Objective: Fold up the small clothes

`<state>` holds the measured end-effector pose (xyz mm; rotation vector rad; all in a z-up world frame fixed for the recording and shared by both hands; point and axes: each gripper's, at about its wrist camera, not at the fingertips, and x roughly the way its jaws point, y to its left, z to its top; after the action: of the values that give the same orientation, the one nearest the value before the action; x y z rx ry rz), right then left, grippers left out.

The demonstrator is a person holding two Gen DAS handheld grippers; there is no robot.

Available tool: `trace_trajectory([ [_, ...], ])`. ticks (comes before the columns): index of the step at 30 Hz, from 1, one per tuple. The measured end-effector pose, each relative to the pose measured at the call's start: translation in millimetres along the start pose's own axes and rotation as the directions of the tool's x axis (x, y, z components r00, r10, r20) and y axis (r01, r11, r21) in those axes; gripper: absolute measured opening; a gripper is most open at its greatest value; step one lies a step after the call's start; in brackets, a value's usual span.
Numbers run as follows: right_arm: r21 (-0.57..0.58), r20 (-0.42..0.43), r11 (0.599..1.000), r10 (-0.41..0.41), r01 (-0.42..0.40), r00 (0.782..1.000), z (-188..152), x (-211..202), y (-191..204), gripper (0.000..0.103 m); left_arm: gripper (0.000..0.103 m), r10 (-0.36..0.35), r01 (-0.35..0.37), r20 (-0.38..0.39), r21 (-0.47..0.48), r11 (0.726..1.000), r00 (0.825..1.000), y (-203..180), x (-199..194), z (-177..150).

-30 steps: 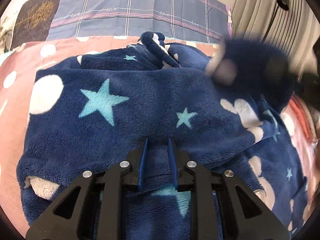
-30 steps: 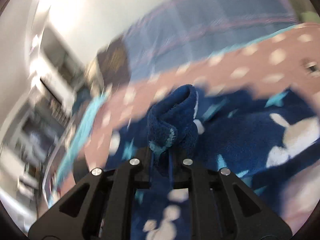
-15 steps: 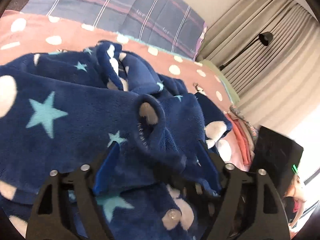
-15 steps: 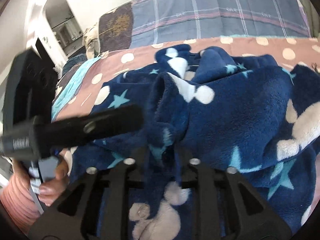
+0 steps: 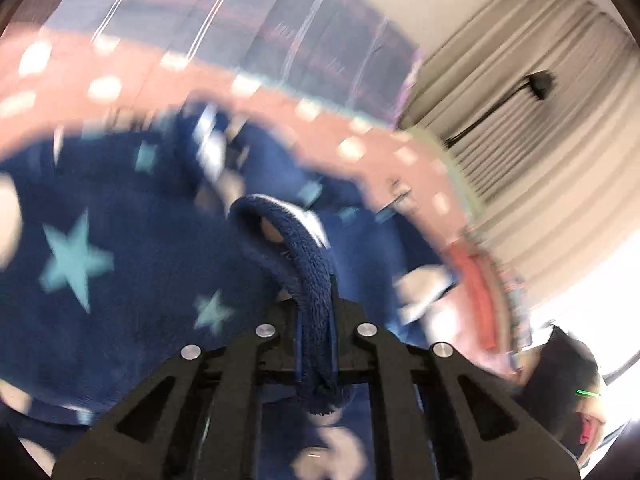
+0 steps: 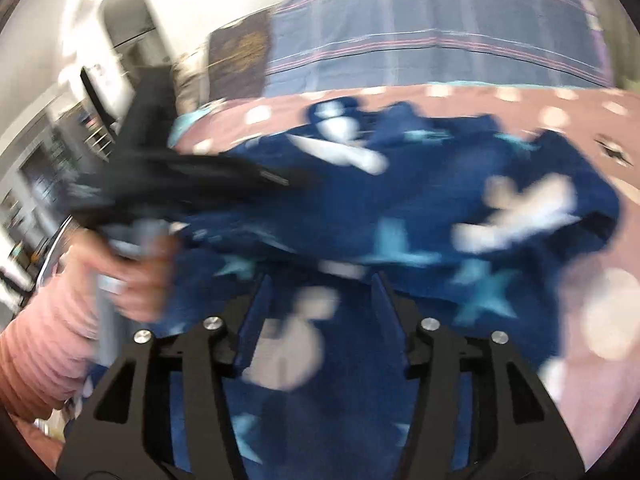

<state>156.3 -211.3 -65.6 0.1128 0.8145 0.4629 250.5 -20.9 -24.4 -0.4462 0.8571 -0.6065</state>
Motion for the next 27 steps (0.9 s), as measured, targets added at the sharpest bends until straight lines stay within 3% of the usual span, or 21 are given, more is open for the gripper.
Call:
trace_trajectory([
  [3,0.118,-0.021,0.990,-0.073,0.075,0.997,-1.4,-3.4,-38.8,0.055,0.009,-0.020,0.010,0.128,0.083,0.996,0.992,-25.0,-57.4,28.8],
  [6,0.222,-0.042,0.960,-0.162,0.168,0.986,-5.7,0.5,-73.8,0.052,0.009,0.047,-0.071,0.198,0.120,0.990,0.979,-24.1,-98.2,43.6],
  [8,0.257,-0.080,0.943,-0.198,0.212,0.977,-9.6,7.7,-86.6,0.035,0.009,0.132,-0.162,0.220,0.121,0.979,0.966,-8.7,-113.3,45.9],
  [11,0.238,-0.078,0.945,-0.210,0.223,0.974,-12.8,7.6,-84.6,0.036,0.010,0.283,-0.297,0.184,0.053,0.953,0.941,40.7,-116.1,39.5],
  [15,0.182,-0.096,0.949,-0.243,0.257,0.965,-11.5,6.5,-69.1,0.041,0.015,0.419,-0.416,0.034,-0.076,0.906,0.907,110.7,-93.7,9.8],
  [16,0.178,-0.098,0.949,-0.245,0.260,0.964,-9.9,2.1,-67.5,0.041,0.015,0.441,-0.437,0.027,-0.094,0.895,0.897,118.5,-95.1,6.3],
  [17,0.179,-0.093,0.948,-0.249,0.262,0.964,-7.9,-0.4,-66.5,0.041,0.016,0.489,-0.483,0.038,-0.116,0.868,0.871,123.9,-96.5,0.9],
  [19,0.177,-0.051,0.952,-0.244,0.249,0.968,0.8,-8.9,-63.0,0.041,0.016,0.517,-0.506,0.077,-0.130,0.853,0.852,125.2,-105.5,2.7],
  [20,0.171,-0.033,0.954,-0.243,0.245,0.969,5.8,-12.6,-58.8,0.041,0.016,0.506,-0.494,0.096,-0.129,0.860,0.857,122.8,-110.0,3.3],
  [22,0.163,0.004,0.958,-0.242,0.238,0.970,18.3,-15.5,-52.1,0.039,0.016,0.444,-0.434,0.130,-0.097,0.896,0.887,104.2,-111.1,6.4],
  [25,0.157,0.059,0.971,-0.190,0.179,0.980,37.3,-9.7,-41.8,0.035,0.027,0.393,-0.395,0.079,0.005,0.919,0.916,82.3,-85.0,1.5],
  [26,0.161,0.050,0.971,-0.186,0.176,0.981,39.7,-3.7,-42.1,0.035,0.037,0.407,-0.408,0.024,0.043,0.912,0.913,79.6,-65.4,-5.1],
  [27,0.167,0.012,0.966,-0.204,0.199,0.979,40.5,6.6,-42.8,0.034,0.040,0.436,-0.434,-0.021,0.069,0.898,0.900,80.2,-49.4,-11.4],
])
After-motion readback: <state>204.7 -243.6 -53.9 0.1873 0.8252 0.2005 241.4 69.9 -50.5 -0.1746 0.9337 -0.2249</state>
